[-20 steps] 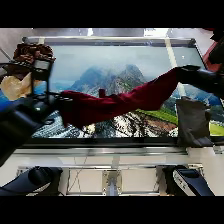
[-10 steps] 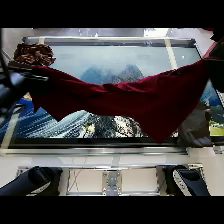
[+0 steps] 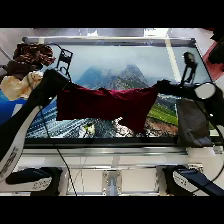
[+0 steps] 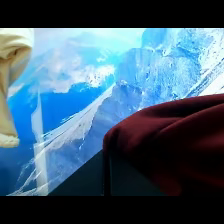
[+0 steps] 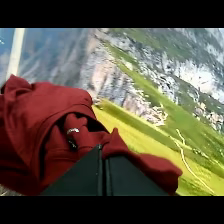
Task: Fold the shirts.
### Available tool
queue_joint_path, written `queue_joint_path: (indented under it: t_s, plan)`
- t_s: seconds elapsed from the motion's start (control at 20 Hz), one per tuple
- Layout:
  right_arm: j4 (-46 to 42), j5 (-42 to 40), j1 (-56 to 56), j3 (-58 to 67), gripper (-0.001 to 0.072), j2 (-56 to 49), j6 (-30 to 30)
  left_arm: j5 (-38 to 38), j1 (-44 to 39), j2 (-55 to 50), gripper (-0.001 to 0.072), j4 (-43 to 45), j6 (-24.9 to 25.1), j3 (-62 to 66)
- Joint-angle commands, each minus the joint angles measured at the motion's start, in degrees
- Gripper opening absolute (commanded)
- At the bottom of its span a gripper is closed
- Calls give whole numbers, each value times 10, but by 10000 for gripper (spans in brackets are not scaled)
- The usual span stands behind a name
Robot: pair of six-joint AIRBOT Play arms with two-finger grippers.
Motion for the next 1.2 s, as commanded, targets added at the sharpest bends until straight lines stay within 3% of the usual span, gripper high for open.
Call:
queue_joint_path:
  t_s: [0.0, 0.05, 0.1, 0.15, 0.2, 0.35, 0.45, 0.55, 0.7, 0.85, 1.15]
  plan:
    - [24, -121, 6, -18, 19, -108, -9, 107, 49, -100, 8, -16, -11, 6]
    - [33, -160, 6, -18, 64, -129, -9, 141, 55, -105, 16, -16, -39, 9]
    - [45, -197, 6, -18, 297, -142, -9, 176, 60, -104, 190, -8, -71, 14]
    - [55, -230, 6, -18, 423, -146, -9, 205, 61, -101, 510, 2, -92, 28]
    - [49, -247, 5, -12, 423, -144, -11, 214, 61, -97, 618, 16, -101, 45]
    - [-40, -144, -32, 26, 423, -131, 0, 183, 61, -48, 605, 29, -100, 71]
    - [-44, -22, -78, 23, 446, -129, 11, 134, 60, 9, 605, 23, -88, 50]
    - [-32, 40, -112, -10, 475, -129, 0, 106, 60, 87, 605, 21, -91, -15]
    - [78, 33, -136, -79, 478, -134, -52, 79, 60, 215, 606, -40, -106, -142]
    - [248, 17, -134, -120, 480, -180, -134, 69, 60, 330, 606, -128, -119, -227]
    - [416, -7, -106, -119, 479, -272, -219, 29, 60, 433, 606, -155, -119, -236]
